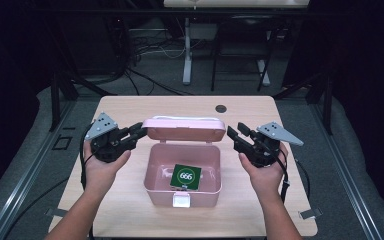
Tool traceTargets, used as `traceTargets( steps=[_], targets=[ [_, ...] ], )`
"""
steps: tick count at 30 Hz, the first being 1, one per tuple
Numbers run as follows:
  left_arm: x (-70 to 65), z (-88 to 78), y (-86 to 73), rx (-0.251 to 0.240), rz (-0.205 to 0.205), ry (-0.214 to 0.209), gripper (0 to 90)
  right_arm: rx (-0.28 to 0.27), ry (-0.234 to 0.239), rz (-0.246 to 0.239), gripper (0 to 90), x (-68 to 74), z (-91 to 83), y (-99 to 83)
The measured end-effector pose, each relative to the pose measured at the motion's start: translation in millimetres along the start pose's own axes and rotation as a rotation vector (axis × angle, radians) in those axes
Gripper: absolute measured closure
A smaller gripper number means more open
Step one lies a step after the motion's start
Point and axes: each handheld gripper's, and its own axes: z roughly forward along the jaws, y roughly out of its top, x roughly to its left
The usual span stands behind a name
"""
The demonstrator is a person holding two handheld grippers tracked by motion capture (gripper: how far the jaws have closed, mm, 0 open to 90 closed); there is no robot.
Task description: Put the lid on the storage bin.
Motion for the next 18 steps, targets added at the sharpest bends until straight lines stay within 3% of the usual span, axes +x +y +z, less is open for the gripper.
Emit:
traceTargets(
  steps=[18],
  targets=[
    [-4.4,-9.1,-8.4,0.017,0.002,-0.022,75.1,-0.004,0.000,0.014,56.9,-2.2,0.9,-0.1]
  ],
)
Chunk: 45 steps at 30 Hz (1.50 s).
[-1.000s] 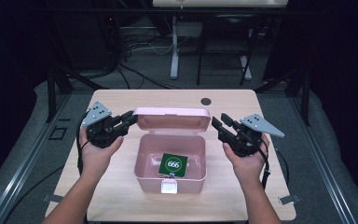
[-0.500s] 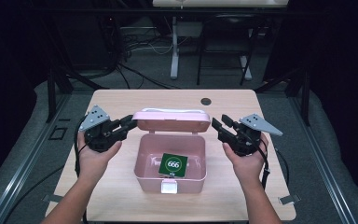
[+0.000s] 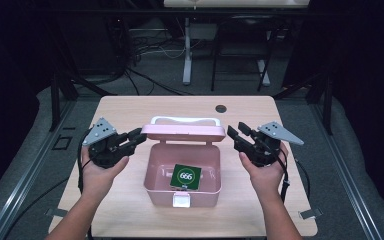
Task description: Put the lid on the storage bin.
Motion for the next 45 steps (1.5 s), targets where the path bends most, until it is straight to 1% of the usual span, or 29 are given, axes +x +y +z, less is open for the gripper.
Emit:
traceTargets(
  steps=[5,10,19,24,28,29,31,34,39,42,45],
  targets=[
    [-1.5,-2.8,-2.8,0.011,0.005,-0.007,75.1,-0.001,0.002,0.003,56.6,0.3,0.2,0.0],
    [-3.2,-5.9,-7.9,0.011,0.009,-0.019,74.8,0.001,0.000,0.002,56.5,0.3,1.3,-0.3],
    [-8.2,-10.9,-16.9,0.017,0.011,-0.028,73.3,-0.001,0.001,0.002,56.3,0.8,1.2,-0.7],
    [-11.1,-15.2,-23.3,0.031,0.023,-0.036,72.2,-0.003,0.002,0.006,56.1,0.1,-0.4,-0.1],
    [-12.9,-18.7,-30.6,0.031,0.025,-0.046,72.1,-0.001,0.000,0.008,56.1,-0.8,0.5,-0.7],
    [-14.5,-20.3,-34.6,0.033,0.027,-0.050,72.1,0.001,-0.001,0.008,56.1,-1.0,0.6,-0.9],
    [-15.5,-21.1,-36.8,0.035,0.028,-0.049,72.0,0.001,-0.001,0.009,56.1,-1.3,0.7,-0.9],
    [-17.9,-23.7,-44.0,0.041,0.035,-0.053,72.0,0.001,-0.001,0.011,56.1,-1.9,0.6,-1.0],
    [-21.1,-27.4,-55.4,0.053,0.036,-0.063,72.0,0.001,-0.003,0.012,56.0,-2.4,0.5,-1.2],
    [-22.8,-28.8,-60.5,0.060,0.043,-0.062,72.0,0.005,-0.004,0.013,56.1,-2.4,0.7,-1.6],
    [-24.1,-30.5,-65.7,0.067,0.041,-0.068,72.0,0.005,-0.005,0.014,56.1,-3.0,1.1,-2.0]
  ],
)
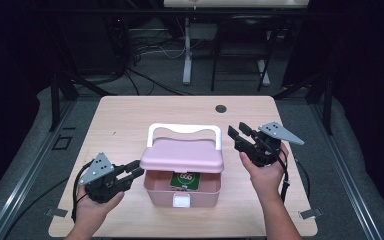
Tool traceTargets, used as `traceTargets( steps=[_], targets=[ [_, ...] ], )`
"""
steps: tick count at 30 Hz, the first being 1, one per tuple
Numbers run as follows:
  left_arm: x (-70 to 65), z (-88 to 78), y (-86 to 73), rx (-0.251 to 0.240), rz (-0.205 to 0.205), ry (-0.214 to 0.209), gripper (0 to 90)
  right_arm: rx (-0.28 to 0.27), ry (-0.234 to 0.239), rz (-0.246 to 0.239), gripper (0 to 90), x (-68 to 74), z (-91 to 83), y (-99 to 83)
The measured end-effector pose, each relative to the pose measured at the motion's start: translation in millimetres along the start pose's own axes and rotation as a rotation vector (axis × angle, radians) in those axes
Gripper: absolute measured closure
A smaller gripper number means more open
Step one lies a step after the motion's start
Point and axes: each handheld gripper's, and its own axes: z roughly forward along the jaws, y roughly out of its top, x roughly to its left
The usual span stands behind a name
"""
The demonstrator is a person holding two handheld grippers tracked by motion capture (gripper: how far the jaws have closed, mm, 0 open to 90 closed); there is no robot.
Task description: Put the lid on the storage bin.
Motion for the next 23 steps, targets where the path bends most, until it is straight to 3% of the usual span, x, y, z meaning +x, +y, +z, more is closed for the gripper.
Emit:
traceTargets(
  steps=[11,23],
  targets=[
    [-3.6,-2.0,-19.0,0.048,0.005,-0.018,71.9,0.004,-0.001,0.003,55.9,-1.6,0.7,-1.1],
    [-4.6,-0.3,-45.8,0.166,0.012,-0.015,69.6,0.009,-0.001,0.002,55.8,-1.3,1.7,-2.2]
  ],
)
